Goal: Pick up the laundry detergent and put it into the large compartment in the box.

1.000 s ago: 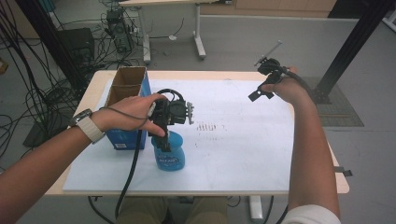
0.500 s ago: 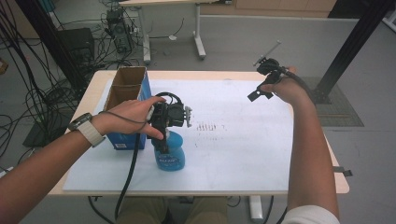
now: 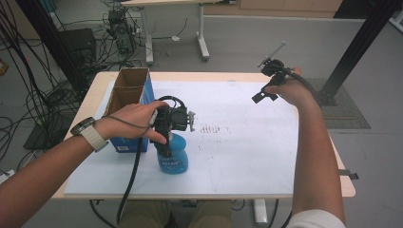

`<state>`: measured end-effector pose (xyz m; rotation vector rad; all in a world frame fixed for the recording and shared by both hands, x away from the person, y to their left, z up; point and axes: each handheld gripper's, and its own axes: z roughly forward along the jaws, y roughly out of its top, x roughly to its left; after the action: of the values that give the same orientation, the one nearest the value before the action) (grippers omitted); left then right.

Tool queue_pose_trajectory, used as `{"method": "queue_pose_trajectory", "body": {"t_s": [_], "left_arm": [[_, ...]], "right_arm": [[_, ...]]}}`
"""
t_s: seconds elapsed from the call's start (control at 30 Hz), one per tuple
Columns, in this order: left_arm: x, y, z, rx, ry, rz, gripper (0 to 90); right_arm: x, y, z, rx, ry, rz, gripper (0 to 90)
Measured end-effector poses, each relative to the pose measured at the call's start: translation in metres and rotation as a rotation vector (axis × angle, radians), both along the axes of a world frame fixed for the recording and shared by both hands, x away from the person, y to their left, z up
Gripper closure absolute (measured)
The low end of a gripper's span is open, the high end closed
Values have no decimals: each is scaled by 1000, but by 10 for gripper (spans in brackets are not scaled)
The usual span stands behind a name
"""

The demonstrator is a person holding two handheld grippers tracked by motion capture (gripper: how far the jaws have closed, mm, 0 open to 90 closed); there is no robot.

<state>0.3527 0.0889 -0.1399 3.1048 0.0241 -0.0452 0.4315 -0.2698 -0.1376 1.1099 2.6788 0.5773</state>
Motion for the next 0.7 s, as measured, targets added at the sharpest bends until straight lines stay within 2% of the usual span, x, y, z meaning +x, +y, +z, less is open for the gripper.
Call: {"method": "queue_pose_trajectory", "body": {"t_s": [0.7], "left_arm": [[1, 2, -1, 5, -3, 8, 83]], "right_arm": [[0, 0, 2, 2, -1, 0, 137]]}}
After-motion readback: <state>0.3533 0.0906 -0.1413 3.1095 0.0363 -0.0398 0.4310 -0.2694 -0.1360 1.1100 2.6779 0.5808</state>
